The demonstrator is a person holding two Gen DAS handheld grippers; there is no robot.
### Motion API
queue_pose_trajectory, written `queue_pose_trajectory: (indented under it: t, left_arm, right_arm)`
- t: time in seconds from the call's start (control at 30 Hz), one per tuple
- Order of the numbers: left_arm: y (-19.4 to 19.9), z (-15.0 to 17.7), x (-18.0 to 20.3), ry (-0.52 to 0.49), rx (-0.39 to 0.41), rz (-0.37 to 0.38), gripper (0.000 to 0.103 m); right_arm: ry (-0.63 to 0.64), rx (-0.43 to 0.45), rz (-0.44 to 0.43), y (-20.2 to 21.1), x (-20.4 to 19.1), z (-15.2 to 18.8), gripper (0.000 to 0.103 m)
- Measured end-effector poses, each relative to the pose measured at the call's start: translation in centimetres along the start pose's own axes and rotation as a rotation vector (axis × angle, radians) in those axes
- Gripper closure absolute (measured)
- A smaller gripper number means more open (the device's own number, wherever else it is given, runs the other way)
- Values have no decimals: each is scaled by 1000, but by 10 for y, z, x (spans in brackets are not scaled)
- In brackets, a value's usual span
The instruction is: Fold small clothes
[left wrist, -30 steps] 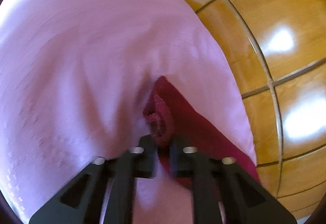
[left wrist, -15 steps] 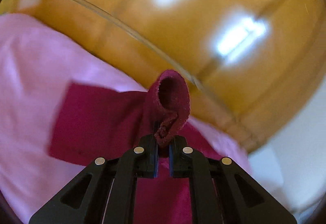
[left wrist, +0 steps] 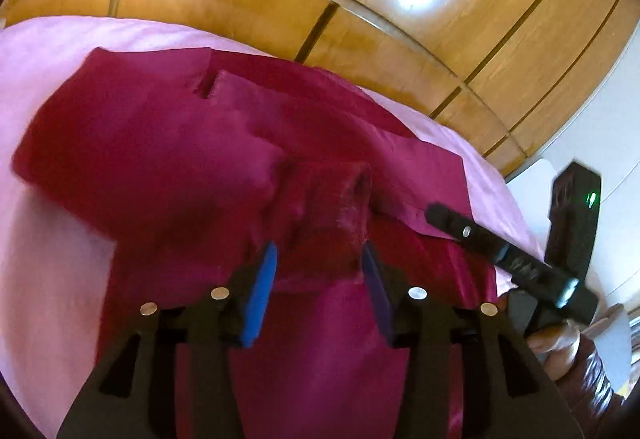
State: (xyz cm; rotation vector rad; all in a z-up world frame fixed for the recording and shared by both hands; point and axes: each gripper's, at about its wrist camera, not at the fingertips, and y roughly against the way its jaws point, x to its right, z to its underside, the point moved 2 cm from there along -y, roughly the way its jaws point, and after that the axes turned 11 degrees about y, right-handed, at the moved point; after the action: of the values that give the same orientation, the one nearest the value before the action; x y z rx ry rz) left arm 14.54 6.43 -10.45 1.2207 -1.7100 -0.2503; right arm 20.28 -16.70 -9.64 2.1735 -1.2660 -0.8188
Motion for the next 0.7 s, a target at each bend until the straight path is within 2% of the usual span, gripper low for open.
queue_pose_trajectory:
  t: [0.1, 0.13, 0.2, 0.23, 0.27, 0.3, 0.33, 0.43, 0.53, 0.6, 0.7]
  left_arm:
    - [6, 0, -6, 15, 14, -1, 60]
    - [7, 2, -8, 19, 14, -5, 60]
    - [11, 7, -19, 41, 17, -24, 60]
    - [12, 8, -24, 56, 15, -27, 60]
    - [14, 11, -29, 70, 14, -28, 60]
    - [14, 14, -34, 86, 19, -31, 60]
    - [15, 14, -36, 95, 22, -30, 60]
    - [17, 10, -40, 105, 40, -26, 60]
    - [13, 3, -43, 119, 46, -44, 60]
    - [13, 1, -45, 125, 50, -56, 60]
    - [10, 2, -49, 139, 42, -75, 60]
  right_arm:
    - [-46, -27, -168, -16, -24, -10, 25]
    - [-51, -48, -198, -24, -32, -13, 25]
    - [-35, -92, -188, -42, -46, -14, 26]
    - [-20, -119, -185, -52, -53, -13, 39]
    - [-4, -146, -176, -60, -59, -12, 61]
    - [22, -170, -139, -65, -64, -12, 74]
    - [52, -177, -101, -67, -68, -12, 93]
    - [98, -127, -87, -54, -80, -25, 96]
    - [138, -18, -90, -21, -87, -57, 97]
    - [148, 78, -95, 11, -84, -86, 97]
    - [133, 158, -87, 41, -65, -116, 97]
